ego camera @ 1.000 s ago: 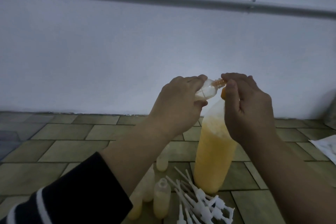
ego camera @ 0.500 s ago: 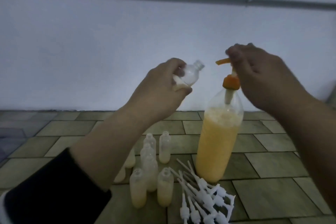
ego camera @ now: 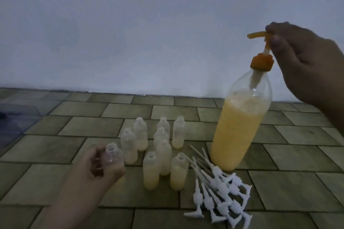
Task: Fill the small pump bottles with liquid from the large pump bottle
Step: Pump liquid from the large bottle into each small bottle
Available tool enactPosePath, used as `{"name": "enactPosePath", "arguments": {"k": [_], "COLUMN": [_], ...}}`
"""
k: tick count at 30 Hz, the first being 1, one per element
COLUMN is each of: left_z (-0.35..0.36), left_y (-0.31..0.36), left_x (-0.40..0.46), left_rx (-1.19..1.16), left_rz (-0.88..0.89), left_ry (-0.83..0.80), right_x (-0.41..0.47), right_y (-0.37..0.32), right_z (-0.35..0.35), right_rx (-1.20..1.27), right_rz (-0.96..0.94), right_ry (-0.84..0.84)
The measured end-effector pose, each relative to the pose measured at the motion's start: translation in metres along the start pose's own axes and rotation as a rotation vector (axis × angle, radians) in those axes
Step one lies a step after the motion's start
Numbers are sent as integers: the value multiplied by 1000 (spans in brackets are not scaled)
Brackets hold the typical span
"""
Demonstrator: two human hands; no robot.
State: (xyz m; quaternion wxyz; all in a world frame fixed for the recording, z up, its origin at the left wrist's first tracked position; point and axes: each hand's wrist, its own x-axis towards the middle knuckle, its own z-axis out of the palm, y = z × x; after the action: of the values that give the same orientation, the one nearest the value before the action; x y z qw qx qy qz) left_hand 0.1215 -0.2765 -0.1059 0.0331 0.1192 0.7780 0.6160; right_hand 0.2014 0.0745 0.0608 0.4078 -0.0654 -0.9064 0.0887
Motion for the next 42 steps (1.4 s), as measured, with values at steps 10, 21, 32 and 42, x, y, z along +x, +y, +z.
{"name": "enactPosePath", "arguments": {"k": [10,21,32,42], "left_z": [31,5,18,27], "left_y": [-39,-68,-65,-54], "left_x": [-3,8,62,65], "left_rx": [148,18,236,163], "left_rz": [-3,48,-72,-93], "left_ry": [-46,223,-130,-111], "right_x": [8,18,11,9], "right_y": [7,27,-1,-2], "right_z": [4,6,-5,-6], "right_rx": [54,99,7,16], "right_rz": [-52,-18,-45,34], "right_ry": [55,22,-37,-83]}}
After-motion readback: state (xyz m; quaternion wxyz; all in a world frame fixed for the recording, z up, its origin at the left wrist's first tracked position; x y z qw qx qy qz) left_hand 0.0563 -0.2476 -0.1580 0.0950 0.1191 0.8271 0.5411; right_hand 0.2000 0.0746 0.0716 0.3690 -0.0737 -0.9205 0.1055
